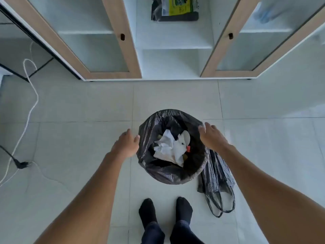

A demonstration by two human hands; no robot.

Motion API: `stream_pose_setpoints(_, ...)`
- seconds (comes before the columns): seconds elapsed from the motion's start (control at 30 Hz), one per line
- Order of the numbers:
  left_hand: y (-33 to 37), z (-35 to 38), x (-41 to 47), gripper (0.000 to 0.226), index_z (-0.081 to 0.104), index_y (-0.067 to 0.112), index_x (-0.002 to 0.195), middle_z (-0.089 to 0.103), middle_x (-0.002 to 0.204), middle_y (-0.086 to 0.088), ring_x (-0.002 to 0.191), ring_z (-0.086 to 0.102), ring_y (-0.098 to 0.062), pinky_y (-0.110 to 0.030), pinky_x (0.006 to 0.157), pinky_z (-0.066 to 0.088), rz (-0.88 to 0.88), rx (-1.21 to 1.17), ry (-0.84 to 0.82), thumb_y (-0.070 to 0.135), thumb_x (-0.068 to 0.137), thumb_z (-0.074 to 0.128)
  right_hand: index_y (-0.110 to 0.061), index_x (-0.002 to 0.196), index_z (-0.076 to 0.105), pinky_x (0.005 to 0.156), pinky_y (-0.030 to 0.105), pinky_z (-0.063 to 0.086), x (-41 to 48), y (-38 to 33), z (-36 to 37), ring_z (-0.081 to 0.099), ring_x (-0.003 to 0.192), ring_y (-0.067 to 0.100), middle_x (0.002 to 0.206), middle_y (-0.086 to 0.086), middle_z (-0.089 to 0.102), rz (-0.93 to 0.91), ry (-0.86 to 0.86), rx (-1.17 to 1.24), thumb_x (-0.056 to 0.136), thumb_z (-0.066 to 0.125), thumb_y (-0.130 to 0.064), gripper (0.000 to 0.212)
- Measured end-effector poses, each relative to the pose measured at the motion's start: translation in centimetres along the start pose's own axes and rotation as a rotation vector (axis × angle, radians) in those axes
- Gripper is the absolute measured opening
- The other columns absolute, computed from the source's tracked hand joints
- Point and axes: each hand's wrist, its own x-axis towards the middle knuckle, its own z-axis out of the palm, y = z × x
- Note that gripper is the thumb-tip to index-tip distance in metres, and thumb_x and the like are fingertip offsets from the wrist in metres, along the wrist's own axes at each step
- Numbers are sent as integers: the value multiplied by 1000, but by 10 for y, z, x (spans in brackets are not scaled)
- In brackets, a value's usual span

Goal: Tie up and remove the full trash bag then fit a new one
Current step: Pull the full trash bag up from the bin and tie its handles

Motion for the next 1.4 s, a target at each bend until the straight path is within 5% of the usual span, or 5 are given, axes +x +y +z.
stream_pose_setpoints(0.43,-48,114,46,72,62,20,122,71,114,-6,105,66,-24,-45,96,53,-257,-897,-138,74,92,25,-25,145,45,114,49,35,18,53,108,46,134,26,147,5,50,300,85,1089,94,26,-63,66)
stream_pose_setpoints(0.7,-67,153,41,72,65,30,117,72,110,0,106,65,-22,-45,107,42,-176,-1238,-99,82,85,27,-22,133,57,101,46,48,6,81,149,61,112,26,120,5,66,418,144,1218,91,29,-67,68)
stream_pose_setpoints(0.83,-74,158,34,47,64,15,98,70,106,-12,96,67,-24,-39,92,53,-222,-1270,-98,59,95,46,-20,111,66,64,30,55,-4,91,143,65,82,19,100,4,69,359,13,1321,97,43,-39,33)
stream_pose_setpoints(1.07,-74,149,15,16,60,7,101,63,84,-11,72,62,-22,-39,75,55,-225,-1137,-21,6,100,44,-12,84,61,49,27,55,-34,94,133,58,65,17,73,4,59,439,-77,1368,96,45,-7,21)
stream_pose_setpoints(1.4,-79,145,-1,21,56,-1,108,66,86,-15,69,65,-24,-32,66,55,-233,-1012,57,18,100,56,-2,74,52,37,31,55,-49,85,120,60,51,19,65,9,49,499,-9,1300,95,46,5,24)
